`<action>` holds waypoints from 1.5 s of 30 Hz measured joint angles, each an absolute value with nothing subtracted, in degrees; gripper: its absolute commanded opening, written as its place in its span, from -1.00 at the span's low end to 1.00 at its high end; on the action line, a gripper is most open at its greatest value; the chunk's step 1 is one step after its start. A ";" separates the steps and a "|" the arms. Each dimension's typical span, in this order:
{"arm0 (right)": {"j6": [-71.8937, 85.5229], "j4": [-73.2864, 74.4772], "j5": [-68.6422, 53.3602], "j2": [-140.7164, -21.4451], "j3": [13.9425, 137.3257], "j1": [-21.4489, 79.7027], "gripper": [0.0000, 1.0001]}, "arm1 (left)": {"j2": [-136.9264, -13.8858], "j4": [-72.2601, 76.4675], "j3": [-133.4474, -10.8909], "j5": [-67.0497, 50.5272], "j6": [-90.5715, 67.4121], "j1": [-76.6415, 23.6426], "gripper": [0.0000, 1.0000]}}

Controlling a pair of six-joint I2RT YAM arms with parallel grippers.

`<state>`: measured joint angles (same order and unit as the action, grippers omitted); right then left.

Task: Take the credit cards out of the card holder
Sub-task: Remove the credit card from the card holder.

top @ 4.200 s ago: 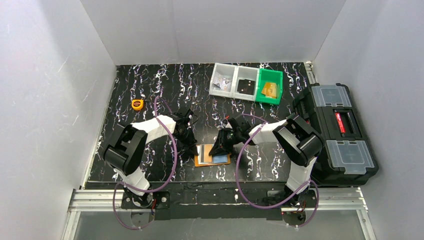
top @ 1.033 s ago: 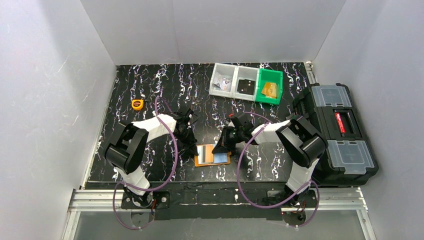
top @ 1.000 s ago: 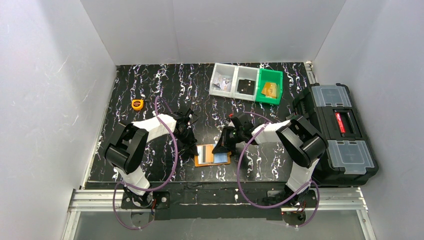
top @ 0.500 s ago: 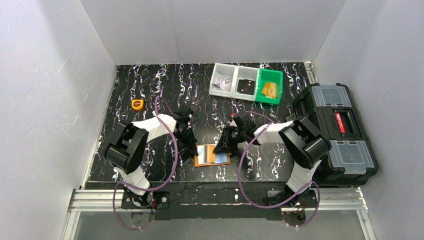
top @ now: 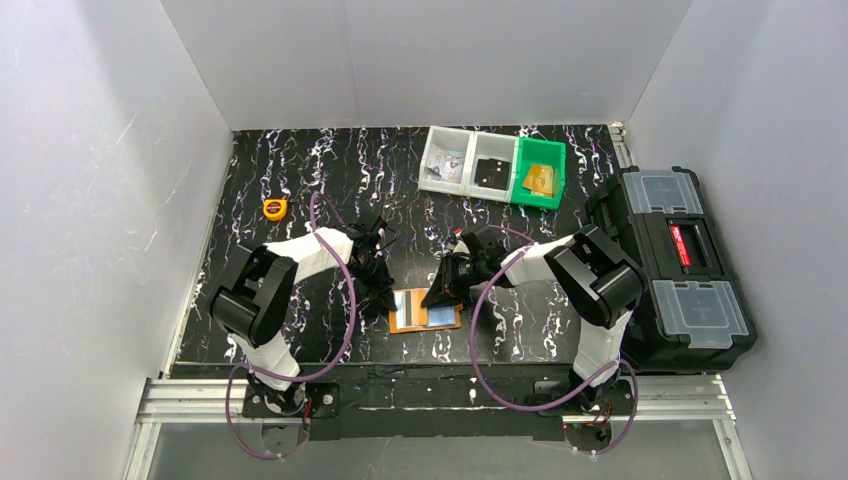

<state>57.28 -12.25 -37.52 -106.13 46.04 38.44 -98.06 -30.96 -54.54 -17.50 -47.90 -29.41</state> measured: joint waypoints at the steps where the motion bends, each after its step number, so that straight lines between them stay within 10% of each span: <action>1: 57.28 -12.27 -37.54 -106.26 46.09 38.50 -0.67 | -98.06 -30.96 -54.54 -17.50 -47.90 -29.39 -1.00; 9: 57.19 -12.05 -36.71 -106.30 45.93 38.63 -0.97 | -98.06 -30.96 -54.52 -17.52 -47.81 -29.39 -1.00; 45: 49.36 3.42 -27.59 -92.05 43.24 35.66 -0.97 | -97.84 -33.89 -56.47 -14.39 -46.00 -30.26 -1.00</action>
<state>49.36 3.42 -27.59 -92.05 43.24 35.66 -97.84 -33.89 -56.47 -14.39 -46.00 -30.26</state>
